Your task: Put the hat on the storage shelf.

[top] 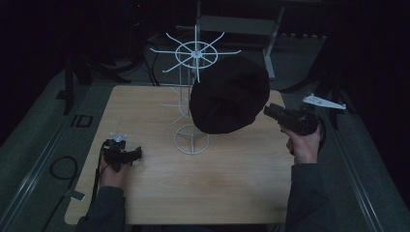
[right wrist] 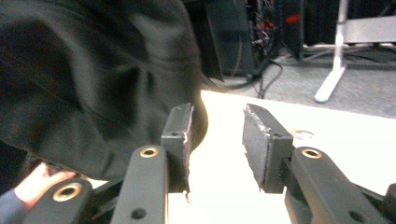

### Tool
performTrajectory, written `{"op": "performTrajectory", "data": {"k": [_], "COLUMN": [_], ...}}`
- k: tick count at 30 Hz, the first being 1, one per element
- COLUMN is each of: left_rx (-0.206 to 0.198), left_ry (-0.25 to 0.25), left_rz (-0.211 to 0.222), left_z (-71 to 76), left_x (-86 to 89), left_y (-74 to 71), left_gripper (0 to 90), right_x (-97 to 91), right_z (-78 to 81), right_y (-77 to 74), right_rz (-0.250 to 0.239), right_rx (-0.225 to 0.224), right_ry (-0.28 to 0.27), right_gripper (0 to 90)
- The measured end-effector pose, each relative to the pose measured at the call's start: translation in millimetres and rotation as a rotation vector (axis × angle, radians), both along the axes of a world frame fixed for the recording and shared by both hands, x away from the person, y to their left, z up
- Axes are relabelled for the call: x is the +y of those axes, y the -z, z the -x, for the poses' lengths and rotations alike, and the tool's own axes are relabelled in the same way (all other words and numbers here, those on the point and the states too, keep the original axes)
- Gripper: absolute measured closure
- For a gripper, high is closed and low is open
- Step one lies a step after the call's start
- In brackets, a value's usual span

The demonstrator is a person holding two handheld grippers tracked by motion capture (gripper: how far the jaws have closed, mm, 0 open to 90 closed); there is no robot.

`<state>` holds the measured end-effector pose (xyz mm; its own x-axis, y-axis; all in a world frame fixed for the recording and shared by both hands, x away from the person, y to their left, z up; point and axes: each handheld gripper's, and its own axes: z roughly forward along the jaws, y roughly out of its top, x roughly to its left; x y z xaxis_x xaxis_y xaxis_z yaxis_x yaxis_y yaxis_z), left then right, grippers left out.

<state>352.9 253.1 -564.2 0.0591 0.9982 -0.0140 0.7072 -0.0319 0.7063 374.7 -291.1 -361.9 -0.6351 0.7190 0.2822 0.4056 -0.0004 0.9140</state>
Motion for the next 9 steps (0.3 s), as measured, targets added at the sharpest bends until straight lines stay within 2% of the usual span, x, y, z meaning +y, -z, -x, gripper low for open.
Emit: {"op": "performTrajectory", "data": {"k": [9], "left_rx": [-0.001], "left_ry": [-0.001], "left_rz": [0.0], "left_z": [-0.1], "left_x": [0.0], "left_y": [0.1], "left_gripper": [14.4], "right_x": [-0.8], "right_z": [-0.6], "right_y": [11.6], "right_rz": [0.046], "right_rx": [0.039], "right_ry": [0.023], "right_gripper": [67.9]}}
